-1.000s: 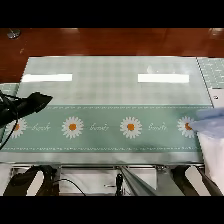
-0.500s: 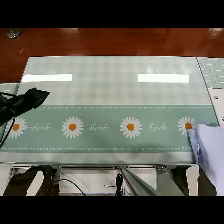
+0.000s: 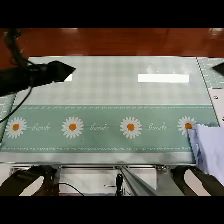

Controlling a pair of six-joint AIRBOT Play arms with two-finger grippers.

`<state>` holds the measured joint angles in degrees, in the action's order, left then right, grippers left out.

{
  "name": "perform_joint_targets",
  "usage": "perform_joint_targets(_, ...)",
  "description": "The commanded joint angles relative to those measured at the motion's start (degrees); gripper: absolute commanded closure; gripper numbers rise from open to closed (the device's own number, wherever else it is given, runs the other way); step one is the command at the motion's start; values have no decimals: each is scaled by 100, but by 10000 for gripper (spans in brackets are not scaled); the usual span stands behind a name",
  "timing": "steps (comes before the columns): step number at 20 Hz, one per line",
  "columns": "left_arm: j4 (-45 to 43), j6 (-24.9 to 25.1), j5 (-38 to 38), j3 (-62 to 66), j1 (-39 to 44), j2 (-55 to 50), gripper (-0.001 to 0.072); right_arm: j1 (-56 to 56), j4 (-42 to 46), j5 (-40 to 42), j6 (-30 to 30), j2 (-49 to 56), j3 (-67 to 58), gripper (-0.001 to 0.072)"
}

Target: Fold the shirts.

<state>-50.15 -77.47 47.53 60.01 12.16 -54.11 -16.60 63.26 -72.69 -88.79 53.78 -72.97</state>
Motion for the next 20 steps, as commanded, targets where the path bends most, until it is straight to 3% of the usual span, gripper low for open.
perform_joint_targets(1, -3685, -2098, 494, 680, 1104, -861, 687, 2608, 3370, 529, -1556, 911, 177, 692)
perform_joint_targets(2, -4312, -2643, 776, 643, 1088, -1123, 686, 2828, 3748, 345, -1622, 1259, 205, 692)
perform_joint_targets(3, -4433, -2837, 1062, 649, 960, -1351, 686, 2922, 3807, 116, -1635, 1620, 203, 691)
perform_joint_targets(5, -4395, -2820, 1464, 647, 721, -1613, 686, 2931, 3742, -133, -1674, 2081, 205, 691)
perform_joint_targets(8, -4393, -2804, 1491, 640, 433, -1635, 685, 2931, 3720, -74, -1707, 2352, 321, 690)
perform_joint_targets(20, -4391, -2806, 1491, 640, 321, -1644, 685, 2927, 3757, -44, -1705, 2387, 330, 690)
